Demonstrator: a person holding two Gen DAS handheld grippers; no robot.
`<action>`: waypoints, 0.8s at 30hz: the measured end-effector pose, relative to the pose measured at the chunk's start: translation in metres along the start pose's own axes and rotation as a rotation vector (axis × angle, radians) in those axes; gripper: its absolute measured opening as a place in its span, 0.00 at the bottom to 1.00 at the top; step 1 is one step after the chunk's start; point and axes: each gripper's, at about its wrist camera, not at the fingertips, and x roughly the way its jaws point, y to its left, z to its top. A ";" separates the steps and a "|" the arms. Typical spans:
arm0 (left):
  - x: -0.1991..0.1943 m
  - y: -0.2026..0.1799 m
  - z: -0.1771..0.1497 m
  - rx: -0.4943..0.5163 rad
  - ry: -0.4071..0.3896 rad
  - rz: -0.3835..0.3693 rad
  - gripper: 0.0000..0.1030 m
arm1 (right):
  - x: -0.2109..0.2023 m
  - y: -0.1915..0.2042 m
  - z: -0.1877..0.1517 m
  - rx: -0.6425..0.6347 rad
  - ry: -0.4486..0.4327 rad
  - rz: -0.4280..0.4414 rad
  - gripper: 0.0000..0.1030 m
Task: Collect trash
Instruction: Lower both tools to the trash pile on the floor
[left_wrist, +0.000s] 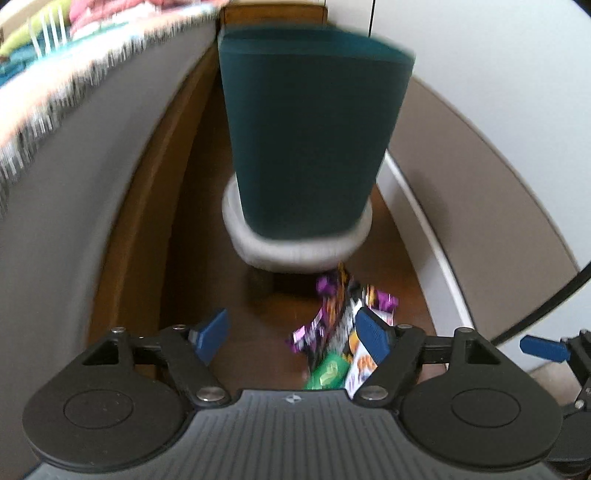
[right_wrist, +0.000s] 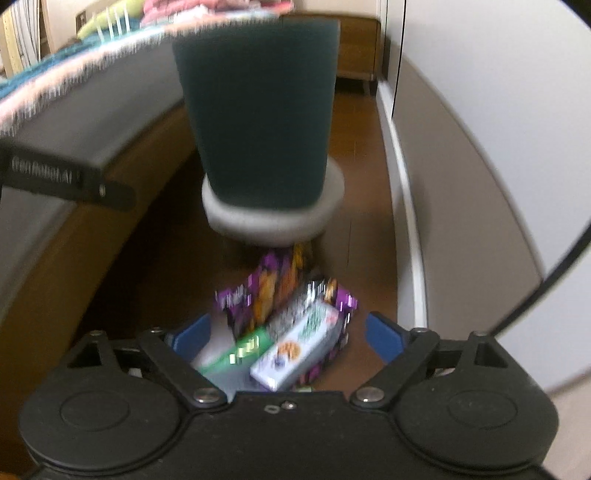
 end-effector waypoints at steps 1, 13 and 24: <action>0.009 0.000 -0.008 -0.005 0.023 0.004 0.74 | 0.006 -0.001 -0.009 0.004 0.021 0.002 0.93; 0.136 0.012 -0.129 0.029 0.386 0.024 0.73 | 0.063 -0.016 -0.137 0.042 0.314 0.020 0.92; 0.191 -0.025 -0.203 0.182 0.508 -0.036 0.73 | 0.115 -0.011 -0.230 0.057 0.548 0.026 0.88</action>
